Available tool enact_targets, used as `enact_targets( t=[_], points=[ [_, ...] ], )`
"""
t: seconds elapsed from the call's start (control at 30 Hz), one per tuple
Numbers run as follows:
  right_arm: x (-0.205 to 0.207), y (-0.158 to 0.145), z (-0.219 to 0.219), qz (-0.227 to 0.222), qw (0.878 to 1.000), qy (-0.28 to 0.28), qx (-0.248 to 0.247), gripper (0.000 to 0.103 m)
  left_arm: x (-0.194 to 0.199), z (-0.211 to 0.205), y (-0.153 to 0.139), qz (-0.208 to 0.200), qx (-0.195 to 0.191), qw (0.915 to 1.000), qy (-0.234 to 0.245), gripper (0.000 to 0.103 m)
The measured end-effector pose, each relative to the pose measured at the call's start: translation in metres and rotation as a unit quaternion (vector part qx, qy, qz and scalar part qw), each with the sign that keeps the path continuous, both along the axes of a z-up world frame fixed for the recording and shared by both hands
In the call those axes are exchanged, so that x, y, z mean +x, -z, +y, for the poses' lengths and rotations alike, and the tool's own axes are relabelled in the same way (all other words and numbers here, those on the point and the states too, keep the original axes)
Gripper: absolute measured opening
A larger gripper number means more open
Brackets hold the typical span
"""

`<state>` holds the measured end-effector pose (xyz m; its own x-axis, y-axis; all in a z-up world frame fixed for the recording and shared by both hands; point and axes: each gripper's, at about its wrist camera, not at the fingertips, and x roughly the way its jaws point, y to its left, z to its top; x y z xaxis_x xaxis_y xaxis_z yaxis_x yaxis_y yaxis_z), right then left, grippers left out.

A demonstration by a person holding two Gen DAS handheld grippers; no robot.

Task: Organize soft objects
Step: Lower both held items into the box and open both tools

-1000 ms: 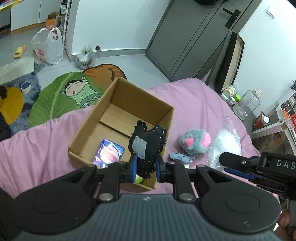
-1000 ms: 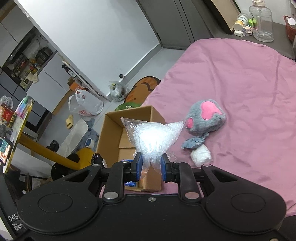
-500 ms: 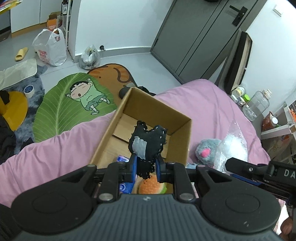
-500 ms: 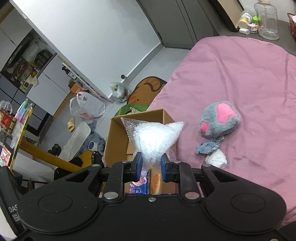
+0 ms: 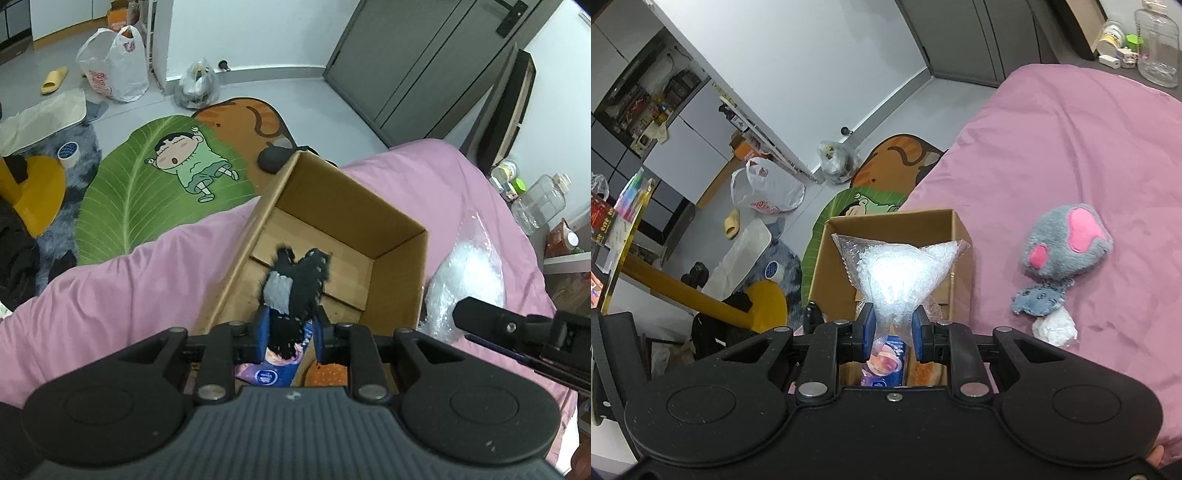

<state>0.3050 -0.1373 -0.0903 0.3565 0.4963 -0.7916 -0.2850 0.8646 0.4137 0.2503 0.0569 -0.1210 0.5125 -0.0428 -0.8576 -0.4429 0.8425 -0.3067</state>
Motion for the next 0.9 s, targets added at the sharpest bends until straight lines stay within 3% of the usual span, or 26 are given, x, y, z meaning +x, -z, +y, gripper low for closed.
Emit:
enact_targets(
  t=[0.2,0.9],
  points=[
    [0.002,0.003,0.014,0.006,1.0,-0.015,-0.008,0.021,-0.006,0.01,-0.002,0.006,-0.03,0.9995,-0.011,0.028],
    [0.0,0.015,0.06,0.017,0.998,-0.053,-0.016,0.021,-0.041,0.05,-0.021,0.005,-0.002,0.9979,-0.065,0.035]
  ],
)
